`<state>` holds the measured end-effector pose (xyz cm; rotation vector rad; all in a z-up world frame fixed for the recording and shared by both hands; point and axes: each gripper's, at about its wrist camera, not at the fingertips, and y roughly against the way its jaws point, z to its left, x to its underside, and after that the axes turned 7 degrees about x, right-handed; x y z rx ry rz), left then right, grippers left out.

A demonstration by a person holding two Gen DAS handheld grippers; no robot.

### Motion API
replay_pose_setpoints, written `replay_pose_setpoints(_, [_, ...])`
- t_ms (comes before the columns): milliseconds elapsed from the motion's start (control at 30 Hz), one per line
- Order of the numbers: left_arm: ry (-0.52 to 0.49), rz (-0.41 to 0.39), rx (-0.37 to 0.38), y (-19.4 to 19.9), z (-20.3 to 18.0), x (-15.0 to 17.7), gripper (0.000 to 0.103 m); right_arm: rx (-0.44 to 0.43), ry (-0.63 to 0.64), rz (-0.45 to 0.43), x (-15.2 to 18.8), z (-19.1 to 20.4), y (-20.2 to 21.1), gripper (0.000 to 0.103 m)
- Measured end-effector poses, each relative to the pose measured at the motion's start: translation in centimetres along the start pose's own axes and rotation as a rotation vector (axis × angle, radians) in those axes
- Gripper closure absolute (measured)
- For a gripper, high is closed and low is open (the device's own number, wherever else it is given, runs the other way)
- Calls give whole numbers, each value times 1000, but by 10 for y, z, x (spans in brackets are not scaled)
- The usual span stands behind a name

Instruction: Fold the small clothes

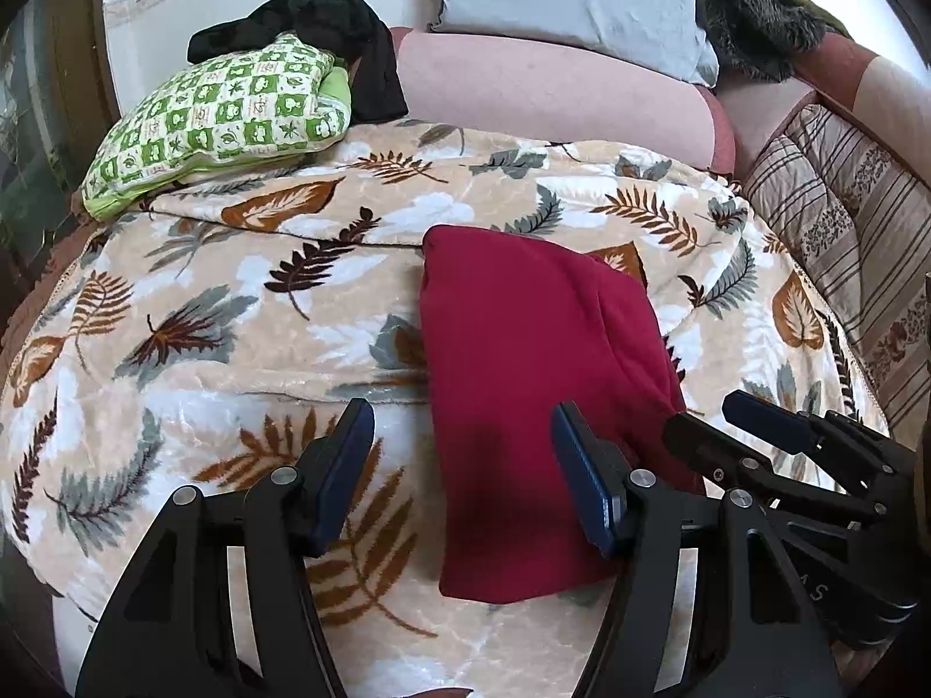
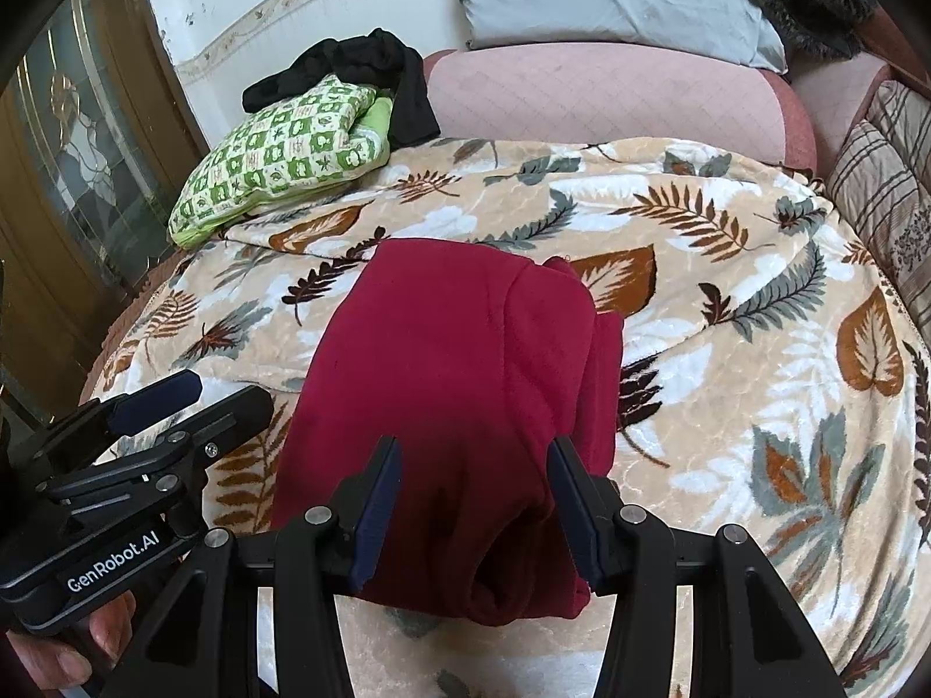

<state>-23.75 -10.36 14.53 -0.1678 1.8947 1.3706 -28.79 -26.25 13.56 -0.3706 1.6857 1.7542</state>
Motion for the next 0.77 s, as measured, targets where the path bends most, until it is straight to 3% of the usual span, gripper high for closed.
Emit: replay_pose_setpoints(767, [12,-14,6,-16,15,0,39,-7,7,48,1,5,-21,53])
